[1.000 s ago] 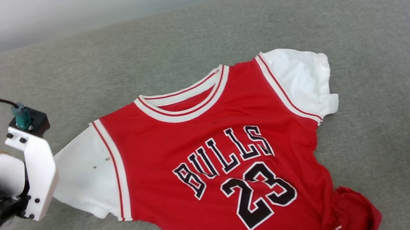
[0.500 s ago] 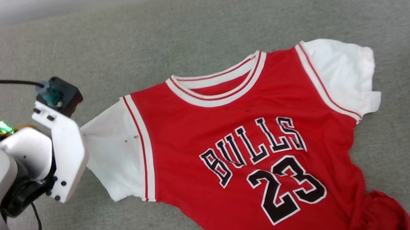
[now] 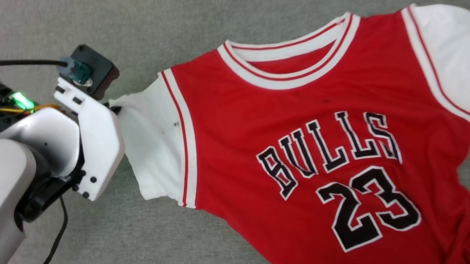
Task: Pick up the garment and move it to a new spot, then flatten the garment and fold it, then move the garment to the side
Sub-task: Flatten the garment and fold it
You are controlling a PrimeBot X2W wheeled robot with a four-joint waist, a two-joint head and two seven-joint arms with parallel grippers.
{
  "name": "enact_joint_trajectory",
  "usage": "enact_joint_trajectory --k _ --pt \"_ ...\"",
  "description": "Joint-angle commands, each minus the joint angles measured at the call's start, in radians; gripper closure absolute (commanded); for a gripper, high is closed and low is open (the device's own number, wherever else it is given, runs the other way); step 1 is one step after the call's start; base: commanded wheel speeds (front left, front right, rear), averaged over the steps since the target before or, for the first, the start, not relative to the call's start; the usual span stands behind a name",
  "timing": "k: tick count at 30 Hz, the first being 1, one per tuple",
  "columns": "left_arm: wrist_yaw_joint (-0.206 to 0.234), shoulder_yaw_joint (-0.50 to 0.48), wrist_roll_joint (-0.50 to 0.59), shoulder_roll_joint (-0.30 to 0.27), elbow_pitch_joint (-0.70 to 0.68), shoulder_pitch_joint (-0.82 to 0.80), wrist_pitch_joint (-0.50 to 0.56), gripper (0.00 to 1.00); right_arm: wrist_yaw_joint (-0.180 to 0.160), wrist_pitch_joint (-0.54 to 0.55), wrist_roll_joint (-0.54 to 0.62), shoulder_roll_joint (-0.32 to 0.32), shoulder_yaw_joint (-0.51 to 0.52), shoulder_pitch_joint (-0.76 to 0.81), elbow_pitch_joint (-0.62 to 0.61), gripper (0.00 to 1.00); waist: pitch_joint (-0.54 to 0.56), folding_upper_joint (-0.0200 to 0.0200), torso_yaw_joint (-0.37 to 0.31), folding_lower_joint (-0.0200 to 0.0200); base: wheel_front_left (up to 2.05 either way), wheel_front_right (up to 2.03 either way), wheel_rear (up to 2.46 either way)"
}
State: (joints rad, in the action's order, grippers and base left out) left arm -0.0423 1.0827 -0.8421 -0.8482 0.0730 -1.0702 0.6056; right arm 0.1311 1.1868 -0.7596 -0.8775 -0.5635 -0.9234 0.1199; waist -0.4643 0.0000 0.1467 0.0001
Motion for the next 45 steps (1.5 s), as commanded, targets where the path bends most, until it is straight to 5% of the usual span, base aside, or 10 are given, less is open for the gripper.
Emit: enact_joint_trajectory --k 1,12,13,14,26,38,45 --pt "0.006 -0.007 0.006 0.005 -0.001 -0.015 -0.005 1.00 -0.001 0.000 0.002 0.015 -0.008 -0.020 0.018 0.00 -0.049 0.0000 0.034 -0.0001 0.00 0.00 0.00" --pt "-0.001 -0.003 0.015 0.025 0.021 -0.024 -0.028 1.00 -0.001 -0.060 -0.027 0.046 -0.107 0.051 0.104 0.00 -0.090 0.0000 0.047 -0.0001 0.00 0.00 0.00" --pt "-0.002 -0.002 0.015 0.023 0.026 -0.021 -0.029 1.00 -0.001 -0.075 -0.030 0.048 -0.107 0.046 0.109 0.65 -0.085 0.0000 0.043 -0.0001 0.00 0.00 0.00" --pt "-0.003 -0.001 0.013 0.021 0.032 -0.016 -0.030 1.00 -0.001 -0.091 -0.033 0.052 -0.104 0.038 0.113 1.00 -0.079 0.0000 0.038 -0.0001 0.00 0.00 0.00" --pt "-0.014 -0.012 -0.052 -0.001 0.119 0.065 -0.096 1.00 -0.001 -0.358 -0.050 0.056 -0.172 -0.024 0.098 1.00 0.125 0.0000 -0.042 -0.0001 0.00 0.00 0.00" --pt "-0.001 -0.053 0.044 -0.004 0.122 -0.016 -0.249 1.00 -0.001 -0.578 -0.083 -0.039 -0.240 -0.110 0.032 1.00 0.300 0.0000 -0.081 -0.0001 0.00 0.00 0.00" --pt "0.011 -0.091 0.123 0.046 0.162 -0.153 -0.313 1.00 -0.001 -0.662 -0.024 -0.070 -0.220 -0.246 0.043 1.00 0.290 0.0000 -0.090 -0.0001 0.00 0.00 0.00"
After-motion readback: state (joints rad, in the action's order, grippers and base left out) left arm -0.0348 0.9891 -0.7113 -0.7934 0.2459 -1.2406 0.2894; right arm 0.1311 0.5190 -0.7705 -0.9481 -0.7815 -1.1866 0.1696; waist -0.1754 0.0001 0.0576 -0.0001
